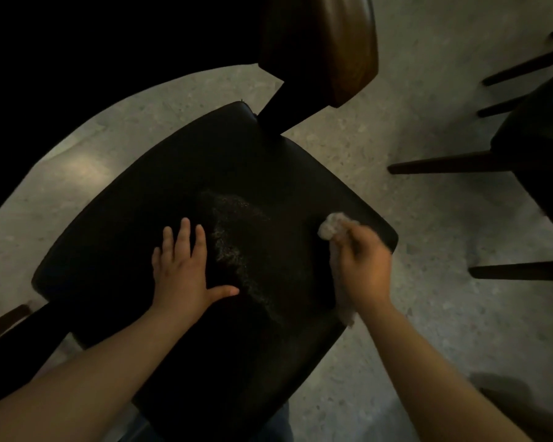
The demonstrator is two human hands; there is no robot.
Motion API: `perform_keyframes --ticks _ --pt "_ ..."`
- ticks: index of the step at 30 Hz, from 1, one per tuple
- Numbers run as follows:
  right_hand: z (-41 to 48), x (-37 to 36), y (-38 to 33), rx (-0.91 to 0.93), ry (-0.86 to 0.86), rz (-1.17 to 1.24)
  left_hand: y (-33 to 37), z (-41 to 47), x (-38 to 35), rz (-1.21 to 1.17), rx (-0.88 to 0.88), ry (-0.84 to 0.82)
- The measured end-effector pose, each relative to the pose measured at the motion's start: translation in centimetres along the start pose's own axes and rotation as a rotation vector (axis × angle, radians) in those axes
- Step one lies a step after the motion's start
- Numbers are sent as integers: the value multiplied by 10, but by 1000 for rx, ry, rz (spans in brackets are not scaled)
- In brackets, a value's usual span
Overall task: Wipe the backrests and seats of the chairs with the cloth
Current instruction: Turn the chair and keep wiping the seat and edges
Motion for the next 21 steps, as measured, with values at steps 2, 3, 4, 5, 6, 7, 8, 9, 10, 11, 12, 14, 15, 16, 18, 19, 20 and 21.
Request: perform_keyframes --ticks 2,3,4,5,6,7,8,9,10,11,12,14,15,16,18,19,20,21 --pt "26 17 7 -61 80 14 -1 2 -2 21 17 18" --pt "39 20 12 -105 80 -19 -2 3 -4 35 22 28" --pt "48 18 18 -153 64 -48 -2 4 -5 45 24 35" --pt "50 14 22 -190 53 -45 -2 4 -6 50 24 36" --pt "47 7 23 -211 45 -18 -2 5 -6 52 26 34" --pt "39 -1 22 -217 43 6 -1 5 -6 57 28 29" --pt "27 -11 18 -211 35 16 0 5 -6 63 32 20" --pt "14 -21 13 -183 9 10 1 5 -5 69 35 7" --pt "1 -31 7 -135 -34 2 1 4 -4 76 38 -9" --pt "-10 -39 2 -91 -77 3 2 4 -3 82 39 -25" --pt "-17 -43 -1 -70 -107 19 3 3 -2 84 38 -39" --pt "-18 -35 -1 -74 -122 62 6 2 1 88 42 -61" --pt "-13 -24 -1 -70 -94 62 7 1 1 96 49 -65" --pt "-4 -10 -1 -57 -55 51 8 1 1 105 58 -68" --pt "21 16 6 -45 13 9 9 2 1 114 70 -76" --pt "34 24 14 -65 23 -41 8 3 0 115 71 -79" --pt "45 28 24 -108 21 -90 8 3 -1 113 69 -76" --pt "52 29 34 -163 16 -108 7 4 -1 111 65 -71"
Point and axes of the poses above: each hand's wrist, its own z-axis towards the middle knuckle, its own x-axis out of the back of the hand, y = z × x, the point moved 8 cm from there along z, towards the middle knuckle, and after that the axes turned 2 degrees about -y, right-handed, at the moved point
